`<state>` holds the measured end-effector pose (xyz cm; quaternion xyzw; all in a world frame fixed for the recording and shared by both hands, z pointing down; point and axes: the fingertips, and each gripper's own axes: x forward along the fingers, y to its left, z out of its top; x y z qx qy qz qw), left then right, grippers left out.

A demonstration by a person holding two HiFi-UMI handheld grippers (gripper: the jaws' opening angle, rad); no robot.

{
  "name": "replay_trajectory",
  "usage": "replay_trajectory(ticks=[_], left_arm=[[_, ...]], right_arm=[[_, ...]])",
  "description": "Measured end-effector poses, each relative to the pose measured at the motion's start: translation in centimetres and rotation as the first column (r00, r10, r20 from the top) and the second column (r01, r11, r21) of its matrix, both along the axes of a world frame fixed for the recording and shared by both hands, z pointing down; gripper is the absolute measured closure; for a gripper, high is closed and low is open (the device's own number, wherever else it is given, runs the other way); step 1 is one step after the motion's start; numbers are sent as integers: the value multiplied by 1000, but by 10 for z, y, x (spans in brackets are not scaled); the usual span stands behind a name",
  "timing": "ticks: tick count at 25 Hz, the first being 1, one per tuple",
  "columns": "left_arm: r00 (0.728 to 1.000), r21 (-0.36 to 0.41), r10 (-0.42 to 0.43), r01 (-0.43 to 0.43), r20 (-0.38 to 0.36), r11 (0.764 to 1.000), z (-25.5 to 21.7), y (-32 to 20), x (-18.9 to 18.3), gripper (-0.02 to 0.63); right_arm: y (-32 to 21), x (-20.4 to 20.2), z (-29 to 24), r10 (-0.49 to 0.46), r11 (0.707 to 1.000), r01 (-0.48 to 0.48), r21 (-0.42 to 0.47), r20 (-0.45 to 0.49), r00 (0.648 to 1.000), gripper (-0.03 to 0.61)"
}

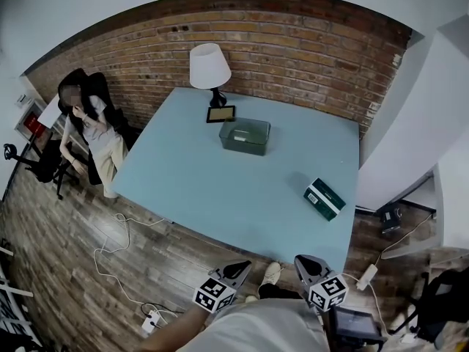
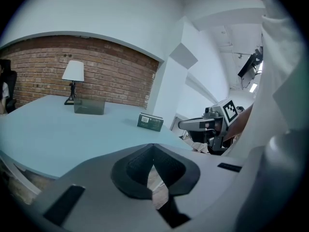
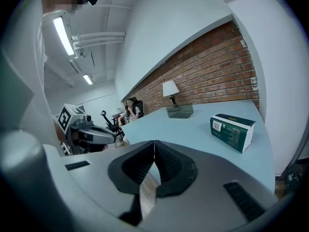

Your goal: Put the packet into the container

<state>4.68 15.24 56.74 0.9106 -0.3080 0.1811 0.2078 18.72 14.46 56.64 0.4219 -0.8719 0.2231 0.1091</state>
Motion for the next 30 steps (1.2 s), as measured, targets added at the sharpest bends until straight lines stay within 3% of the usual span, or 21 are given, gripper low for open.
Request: replay_trajectory(ticks=[17, 30], left_arm=[[998, -4, 39, -39, 39, 999, -1, -100, 37, 606], [993, -17, 100, -99, 60, 995, 0, -128, 53, 606]], right_arm=[[-88, 37, 6, 21, 1000, -21, 1, -24, 999, 568], [-111, 67, 24, 91, 995, -98, -24, -197, 976, 568]])
